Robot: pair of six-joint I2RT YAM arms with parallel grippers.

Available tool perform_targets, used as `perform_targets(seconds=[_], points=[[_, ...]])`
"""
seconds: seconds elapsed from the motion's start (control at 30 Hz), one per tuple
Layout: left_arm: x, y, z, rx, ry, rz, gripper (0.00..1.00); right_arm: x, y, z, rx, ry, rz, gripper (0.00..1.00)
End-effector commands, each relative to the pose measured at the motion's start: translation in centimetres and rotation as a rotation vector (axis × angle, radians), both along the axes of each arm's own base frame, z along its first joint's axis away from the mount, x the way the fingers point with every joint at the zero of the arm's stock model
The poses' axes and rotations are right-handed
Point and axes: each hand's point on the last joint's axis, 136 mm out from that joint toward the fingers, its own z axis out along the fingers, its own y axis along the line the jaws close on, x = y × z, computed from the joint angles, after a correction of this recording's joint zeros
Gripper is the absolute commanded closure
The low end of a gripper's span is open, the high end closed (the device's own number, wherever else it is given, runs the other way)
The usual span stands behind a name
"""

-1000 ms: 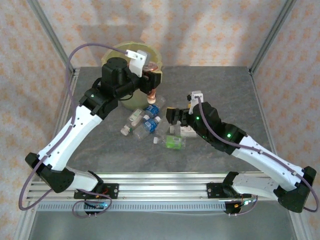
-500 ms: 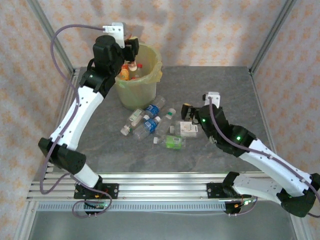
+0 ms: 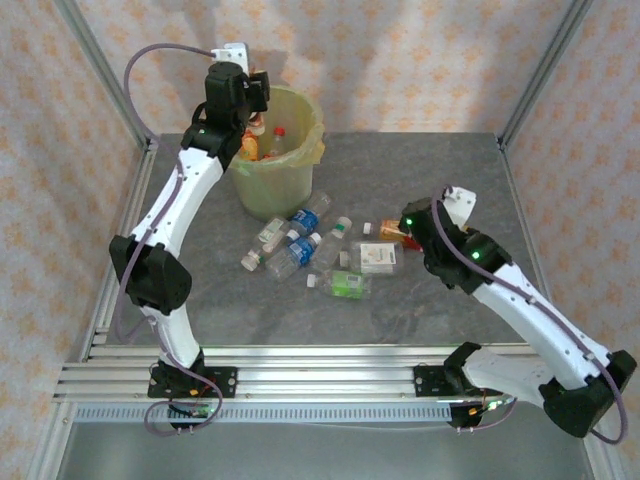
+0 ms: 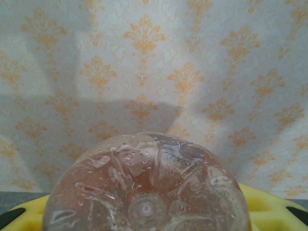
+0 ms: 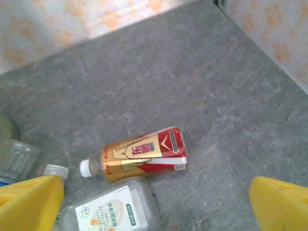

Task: Put the plastic bottles in the bin

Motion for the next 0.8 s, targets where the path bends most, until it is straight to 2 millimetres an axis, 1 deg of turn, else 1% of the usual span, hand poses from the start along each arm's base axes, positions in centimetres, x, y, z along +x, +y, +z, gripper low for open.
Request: perform_targets(seconds=[0.0, 0.13, 0.17, 0.2, 0.3, 0.43, 0.53, 0.57, 0.77], points=[[0.4, 1.2, 1.7, -0.013, -0.072, 0.049, 0.66, -0.4, 0.5, -2.2, 0.041, 0.131, 0.01, 0.01], [1.0, 1.5, -0.5, -0.004, -0.029, 0.065, 0.66, 0.1, 0.1, -4.8, 0.063, 0.233, -0.031, 0.01], [1.2, 1.7, -1.0, -0.003, -0.018, 0.07, 0.66, 0.1, -0.1, -5.2, 0.08, 0.248, -0.039, 0.01], [1.3, 1.8, -1.6, -0.004, -0.008, 0.073, 0.66, 0.4, 0.0, -6.4, 0.081, 0.292, -0.047, 0.01], [1.6, 2.0, -3.1, 0.001, 0.023, 0.076, 0.66, 0.8, 0.5, -7.9, 0.112, 0.347, -0.046, 0.01], [2.0, 1.9, -4.8, 0.02, 0.065, 0.071, 0.65, 1.1, 0.9, -8.8, 0.126, 0.384, -0.054, 0.01], [2.0, 1.8, -5.1, 0.031, 0.08, 0.064, 0.64, 1.2, 0.7, -9.0, 0.106, 0.415, -0.086, 0.01], [2.6, 1.6, -6.9, 0.042, 0.114, 0.062, 0.63, 1.2, 0.7, -9.1, 0.095, 0.433, -0.093, 0.01], [3.1, 1.7, -9.3, 0.068, 0.173, 0.066, 0.58, 1.3, 0.7, -9.9, 0.051, 0.517, -0.116, 0.01]])
